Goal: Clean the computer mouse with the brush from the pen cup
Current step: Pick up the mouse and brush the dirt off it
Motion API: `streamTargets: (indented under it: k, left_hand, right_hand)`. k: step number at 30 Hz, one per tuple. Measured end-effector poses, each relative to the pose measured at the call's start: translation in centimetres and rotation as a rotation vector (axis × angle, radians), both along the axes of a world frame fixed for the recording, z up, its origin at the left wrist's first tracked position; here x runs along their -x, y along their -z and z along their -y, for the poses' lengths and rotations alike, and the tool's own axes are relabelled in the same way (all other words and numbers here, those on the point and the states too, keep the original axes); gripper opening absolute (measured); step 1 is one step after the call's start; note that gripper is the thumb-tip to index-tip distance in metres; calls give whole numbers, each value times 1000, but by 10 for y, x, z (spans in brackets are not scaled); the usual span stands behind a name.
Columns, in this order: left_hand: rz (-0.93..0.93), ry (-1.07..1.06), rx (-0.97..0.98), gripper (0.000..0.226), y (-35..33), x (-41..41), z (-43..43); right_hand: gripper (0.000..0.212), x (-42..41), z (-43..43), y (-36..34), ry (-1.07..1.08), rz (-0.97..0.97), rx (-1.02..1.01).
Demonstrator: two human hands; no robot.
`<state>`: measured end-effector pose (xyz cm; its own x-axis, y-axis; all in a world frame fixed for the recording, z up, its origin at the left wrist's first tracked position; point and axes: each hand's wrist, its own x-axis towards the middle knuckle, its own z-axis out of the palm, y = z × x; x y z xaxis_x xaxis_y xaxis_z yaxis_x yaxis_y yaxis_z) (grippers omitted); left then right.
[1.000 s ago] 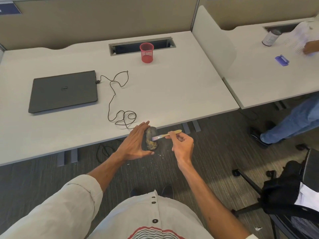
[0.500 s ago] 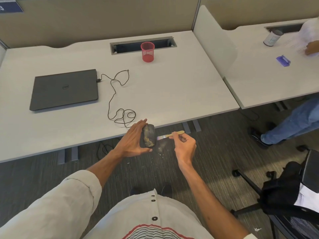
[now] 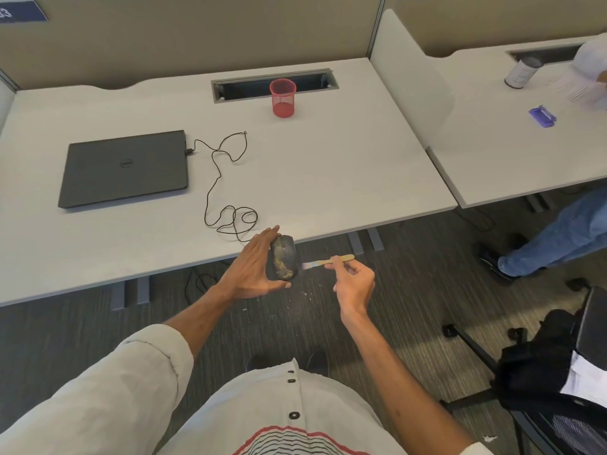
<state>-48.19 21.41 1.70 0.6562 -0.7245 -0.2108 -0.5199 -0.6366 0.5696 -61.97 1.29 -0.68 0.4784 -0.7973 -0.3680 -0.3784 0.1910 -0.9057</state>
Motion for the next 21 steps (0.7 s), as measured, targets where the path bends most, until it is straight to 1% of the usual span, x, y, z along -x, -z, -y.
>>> streamTargets:
  k: [3, 6, 9, 14, 21]
  left_hand:
    - [0, 0, -6, 139, 0, 0, 0]
    - [-1, 6, -9, 138, 0, -1, 1]
    - [-1, 3, 1, 137, -1, -1, 2]
    - [10, 4, -5, 138, -1, -1, 3]
    - [40, 75, -62, 135, 8, 10, -6]
  right_hand:
    - [17, -1, 3, -5, 5, 40, -9]
    - [15, -7, -1, -11, -40, 128, -32]
    - [15, -10, -9, -12, -86, 169, -50]
    - [15, -4, -11, 0, -67, 110, -47]
    - [16, 12, -3, 13, -19, 6, -58]
